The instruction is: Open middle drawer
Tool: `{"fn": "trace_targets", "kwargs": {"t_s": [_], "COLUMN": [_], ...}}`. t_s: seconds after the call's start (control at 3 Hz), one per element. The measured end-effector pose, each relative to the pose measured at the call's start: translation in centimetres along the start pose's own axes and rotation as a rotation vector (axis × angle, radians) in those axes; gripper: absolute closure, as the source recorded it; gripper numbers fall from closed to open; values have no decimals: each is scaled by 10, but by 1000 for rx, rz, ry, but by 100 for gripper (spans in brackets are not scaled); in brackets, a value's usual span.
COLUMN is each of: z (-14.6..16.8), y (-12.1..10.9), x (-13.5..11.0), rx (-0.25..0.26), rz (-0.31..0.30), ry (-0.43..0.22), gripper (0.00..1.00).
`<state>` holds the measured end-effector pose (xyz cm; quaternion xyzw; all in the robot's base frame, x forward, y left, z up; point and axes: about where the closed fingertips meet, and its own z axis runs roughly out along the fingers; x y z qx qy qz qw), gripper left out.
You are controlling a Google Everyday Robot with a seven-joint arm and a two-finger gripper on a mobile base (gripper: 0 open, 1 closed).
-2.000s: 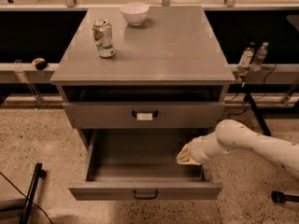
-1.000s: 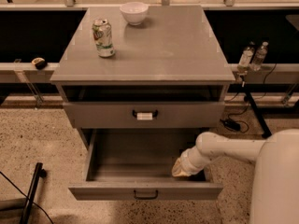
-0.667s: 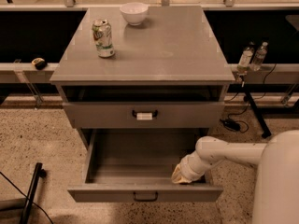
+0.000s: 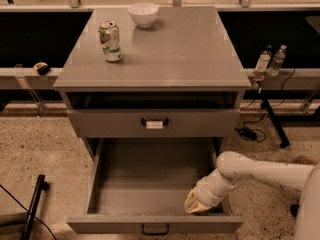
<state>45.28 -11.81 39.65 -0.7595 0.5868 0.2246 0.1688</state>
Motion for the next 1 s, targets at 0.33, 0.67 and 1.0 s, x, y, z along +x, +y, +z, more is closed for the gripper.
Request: {"fn": "trace_targets", "kwargs": {"t_s": [0.33, 0.67, 1.0], "z": [-17, -60, -66], "y": [6, 0, 5], "x": [-10, -16, -11], "rx": [48, 183, 206], "rz": [-18, -49, -46], "ry": [-118, -213, -220], "gripper": [100, 100, 83]}}
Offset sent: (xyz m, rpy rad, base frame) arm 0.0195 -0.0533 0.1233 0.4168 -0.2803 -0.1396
